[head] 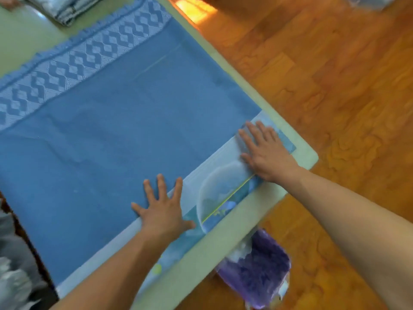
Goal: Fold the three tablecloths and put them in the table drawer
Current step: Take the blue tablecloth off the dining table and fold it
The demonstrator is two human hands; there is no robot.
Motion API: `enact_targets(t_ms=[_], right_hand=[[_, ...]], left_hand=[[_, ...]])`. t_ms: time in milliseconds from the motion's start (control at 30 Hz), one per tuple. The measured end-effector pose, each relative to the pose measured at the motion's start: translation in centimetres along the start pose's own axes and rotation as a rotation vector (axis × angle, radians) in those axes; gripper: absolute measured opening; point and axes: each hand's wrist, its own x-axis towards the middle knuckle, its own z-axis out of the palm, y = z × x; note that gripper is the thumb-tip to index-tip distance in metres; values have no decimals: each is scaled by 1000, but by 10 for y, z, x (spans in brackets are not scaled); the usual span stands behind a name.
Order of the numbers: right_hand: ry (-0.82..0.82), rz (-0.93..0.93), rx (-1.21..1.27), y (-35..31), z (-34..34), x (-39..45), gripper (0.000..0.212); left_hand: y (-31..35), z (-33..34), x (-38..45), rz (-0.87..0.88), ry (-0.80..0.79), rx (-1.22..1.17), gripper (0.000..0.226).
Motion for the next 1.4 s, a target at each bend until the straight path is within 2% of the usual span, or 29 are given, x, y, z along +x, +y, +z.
enact_targets(t_ms=[133,400,567,667,767,833,900,933,1033,1100,1233,1400], right_hand=[[-53,36,8,71,19,14,74],[-27,-31,67,77,30,11,71],[6,-60,77,70,19,13,70],[103,-231,-43,83,-3,24,49],[23,-490,-92,97,-43,52,24],[-71,-674,-42,113,-72,87,21],[-192,-813,5,132,-99,146,23],[-231,-790,69,141,-115,176,26],[-344,-456,379,167,-158,257,17],[-355,-338,467,181,-184,294,13],[-432,-327,482,155,-229,346,11],[-466,-319,526,76,-250,395,11]], left_hand=[[9,-6,7,-85,-8,-28,129],[17,-9,2,-126,-62,4,132],[32,-21,-4,-185,-158,-41,123],[70,-51,4,-352,-186,-149,100],[121,-96,29,-480,87,-407,65],[156,-125,62,-528,173,-584,73],[188,-151,106,-642,156,-778,93],[199,-163,125,-694,132,-846,100],[210,-197,151,-889,71,-958,113],[209,-205,156,-972,40,-1006,121],[210,-193,172,-992,-1,-947,141],[219,-202,173,-1046,10,-1109,133]])
